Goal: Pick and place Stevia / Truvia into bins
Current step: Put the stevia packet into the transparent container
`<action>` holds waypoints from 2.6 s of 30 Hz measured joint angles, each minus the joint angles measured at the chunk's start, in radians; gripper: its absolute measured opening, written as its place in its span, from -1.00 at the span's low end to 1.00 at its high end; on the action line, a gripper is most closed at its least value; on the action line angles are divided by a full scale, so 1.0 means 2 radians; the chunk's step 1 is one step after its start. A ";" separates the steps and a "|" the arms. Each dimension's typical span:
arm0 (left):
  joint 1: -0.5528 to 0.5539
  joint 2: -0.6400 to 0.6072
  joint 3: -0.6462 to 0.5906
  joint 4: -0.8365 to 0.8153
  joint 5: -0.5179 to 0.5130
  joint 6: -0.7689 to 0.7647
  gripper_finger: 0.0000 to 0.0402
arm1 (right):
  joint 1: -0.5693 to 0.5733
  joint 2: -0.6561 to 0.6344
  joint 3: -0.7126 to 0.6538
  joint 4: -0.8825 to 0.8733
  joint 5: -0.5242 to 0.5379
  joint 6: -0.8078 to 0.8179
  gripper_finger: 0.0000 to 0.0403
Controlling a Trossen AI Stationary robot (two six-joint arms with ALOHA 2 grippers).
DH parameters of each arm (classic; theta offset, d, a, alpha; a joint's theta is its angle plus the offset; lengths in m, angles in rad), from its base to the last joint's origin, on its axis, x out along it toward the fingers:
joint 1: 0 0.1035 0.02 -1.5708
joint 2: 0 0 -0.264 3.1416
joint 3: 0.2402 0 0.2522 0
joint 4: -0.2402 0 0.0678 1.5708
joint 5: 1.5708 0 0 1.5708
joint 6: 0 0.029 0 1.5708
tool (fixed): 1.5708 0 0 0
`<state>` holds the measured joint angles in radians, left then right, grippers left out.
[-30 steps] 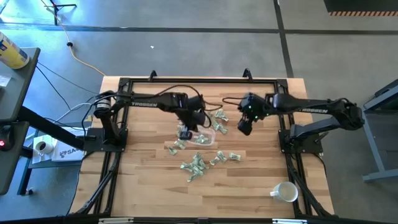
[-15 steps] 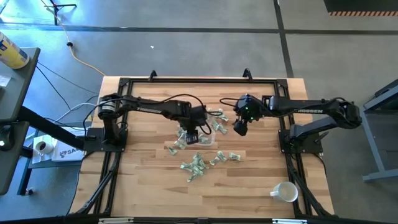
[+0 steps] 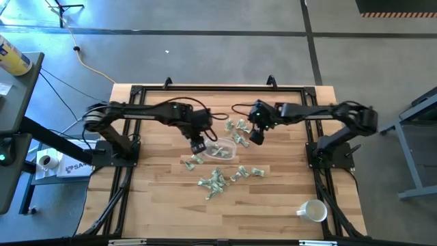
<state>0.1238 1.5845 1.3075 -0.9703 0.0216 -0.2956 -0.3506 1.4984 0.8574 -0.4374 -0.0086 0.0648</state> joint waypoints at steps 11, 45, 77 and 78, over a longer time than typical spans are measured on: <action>0.000 -0.127 -0.168 0.059 -0.032 -0.105 -0.09 | -0.023 0.094 0.000 0.069 -0.016 -0.021 0.25; 0.156 -0.148 -0.331 0.274 0.087 0.003 -0.07 | 0.040 0.111 0.160 0.006 -0.150 0.059 -0.98; 0.032 -0.017 -0.343 0.454 -0.002 -0.130 -0.11 | 0.105 0.176 0.267 -0.151 0.002 -0.002 0.30; 0.032 -0.007 -0.342 0.461 -0.001 -0.130 -0.13 | 0.105 0.174 0.267 -0.152 0.007 -0.003 0.30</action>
<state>0.1886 1.5707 0.6238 -0.0486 0.0191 -0.5566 -0.1410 1.8455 1.3911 -0.7408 0.0053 0.0581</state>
